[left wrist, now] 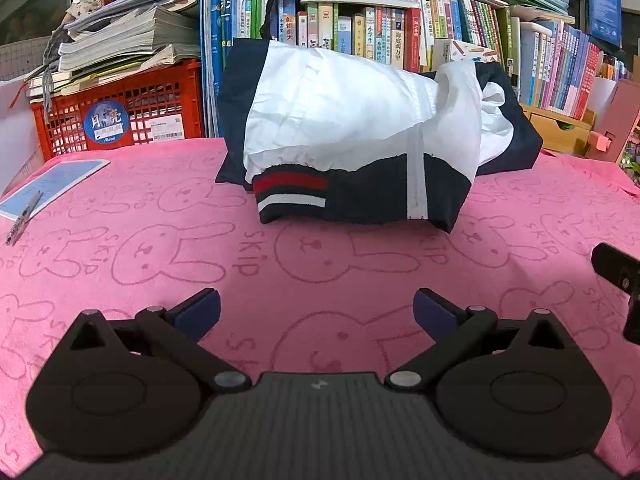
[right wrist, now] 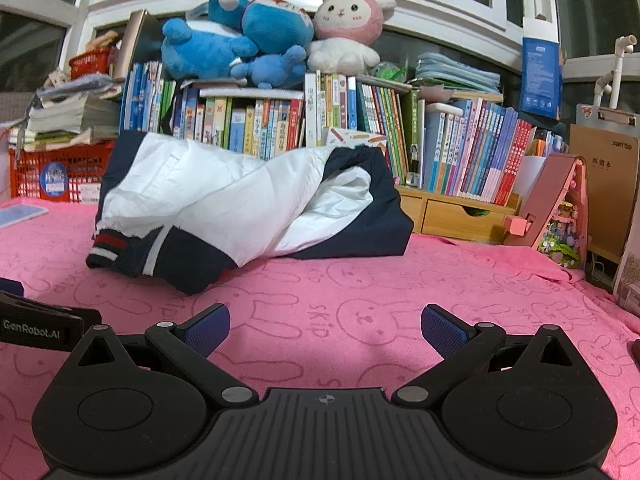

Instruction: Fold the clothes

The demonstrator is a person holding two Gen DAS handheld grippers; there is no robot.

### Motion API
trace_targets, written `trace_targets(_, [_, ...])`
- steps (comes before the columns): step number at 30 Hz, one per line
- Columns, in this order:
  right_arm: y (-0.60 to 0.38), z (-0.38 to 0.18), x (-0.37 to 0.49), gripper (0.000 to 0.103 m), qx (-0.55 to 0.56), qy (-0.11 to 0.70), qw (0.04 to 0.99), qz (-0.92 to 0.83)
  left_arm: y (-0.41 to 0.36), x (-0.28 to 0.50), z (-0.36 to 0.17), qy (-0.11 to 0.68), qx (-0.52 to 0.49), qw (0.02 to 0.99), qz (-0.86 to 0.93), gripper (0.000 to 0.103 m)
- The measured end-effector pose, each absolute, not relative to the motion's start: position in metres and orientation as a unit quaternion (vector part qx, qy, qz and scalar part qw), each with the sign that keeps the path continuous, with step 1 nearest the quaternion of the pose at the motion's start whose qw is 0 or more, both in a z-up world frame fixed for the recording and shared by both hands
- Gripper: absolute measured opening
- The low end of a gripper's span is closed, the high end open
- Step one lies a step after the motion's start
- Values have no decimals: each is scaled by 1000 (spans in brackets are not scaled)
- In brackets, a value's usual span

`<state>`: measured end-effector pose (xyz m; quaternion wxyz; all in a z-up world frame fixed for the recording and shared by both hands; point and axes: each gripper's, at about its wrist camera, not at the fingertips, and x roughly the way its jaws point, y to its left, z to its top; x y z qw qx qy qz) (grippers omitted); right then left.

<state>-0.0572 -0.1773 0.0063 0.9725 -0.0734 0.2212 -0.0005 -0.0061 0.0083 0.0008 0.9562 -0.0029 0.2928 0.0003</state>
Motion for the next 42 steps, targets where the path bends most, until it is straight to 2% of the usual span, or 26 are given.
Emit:
trace_targets(5, [-156,-3,-19,103,-105,277,953,61,14,-8,2,288,-21,957,17,103])
trace_targets(9, [-126,-6,31,101,-120,290,942,115,35,-14,4,274,-81,958,34,103])
trace_targets(10, [-118,-7,43,96,-120,292,941,123,41,-14,3,275,-98,956,37,103])
trace_targets(12, [-105,-10,64,78,-114,292,942,123,53,-12,1,284,-135,948,39,103])
trace_targets(13, [-104,-9,75,61,-108,294,943,113,57,-13,0,283,-151,946,37,103])
trace_targets(14, [-105,-8,84,56,-99,295,944,107,60,-15,1,275,-161,947,33,103])
trace_targets(17, [-114,4,92,55,-66,262,957,108,64,-18,2,270,-172,947,33,103])
trace_targets(21, [-124,40,86,55,-85,204,969,112,45,-4,20,274,-84,958,20,103])
trace_targets(27, [-135,71,101,60,-90,190,972,106,29,62,37,288,-40,956,43,103])
trace_targets(31, [-148,77,115,63,-67,189,974,104,7,98,35,271,29,960,66,103])
trace_targets(35, [-165,74,117,77,-80,178,978,76,3,124,30,218,126,957,142,103])
trace_targets(37, [-172,68,116,88,-111,172,977,54,18,135,31,207,122,956,169,103])
trace_targets(40, [-172,55,108,90,-167,150,974,21,37,141,40,192,104,963,160,103])
trace_targets(42, [-160,46,91,95,-239,93,966,-30,36,137,53,171,119,966,151,103])
